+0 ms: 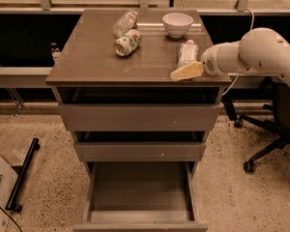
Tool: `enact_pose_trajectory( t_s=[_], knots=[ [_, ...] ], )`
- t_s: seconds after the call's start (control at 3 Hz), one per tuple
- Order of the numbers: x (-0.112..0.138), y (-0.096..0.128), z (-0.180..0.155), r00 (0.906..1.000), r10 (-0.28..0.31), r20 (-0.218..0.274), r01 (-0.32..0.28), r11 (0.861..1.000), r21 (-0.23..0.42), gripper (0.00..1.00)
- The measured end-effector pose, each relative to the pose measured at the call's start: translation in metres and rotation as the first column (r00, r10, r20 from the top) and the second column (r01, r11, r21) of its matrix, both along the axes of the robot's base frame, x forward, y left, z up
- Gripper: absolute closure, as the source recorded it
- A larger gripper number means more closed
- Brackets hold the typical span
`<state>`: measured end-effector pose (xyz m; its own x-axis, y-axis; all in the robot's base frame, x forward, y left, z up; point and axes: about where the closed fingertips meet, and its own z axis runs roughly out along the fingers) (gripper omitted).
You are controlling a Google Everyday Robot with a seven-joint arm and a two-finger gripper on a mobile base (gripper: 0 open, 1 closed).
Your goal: Place blue plastic bottle into bottom drawer
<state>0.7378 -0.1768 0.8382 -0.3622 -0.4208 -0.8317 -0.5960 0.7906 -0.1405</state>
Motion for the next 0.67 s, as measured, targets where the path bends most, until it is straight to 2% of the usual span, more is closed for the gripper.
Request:
enact_pose_trajectory(
  t_s=[0.33, 0.67],
  knots=[
    [0.009, 0.014, 0.004, 0.9997, 0.015, 0.020, -0.016, 0.999, 0.028, 0.00],
    [0.014, 0.024, 0.000, 0.9995, 0.029, 0.014, -0.030, 0.998, 0.058, 0.16]
  ],
)
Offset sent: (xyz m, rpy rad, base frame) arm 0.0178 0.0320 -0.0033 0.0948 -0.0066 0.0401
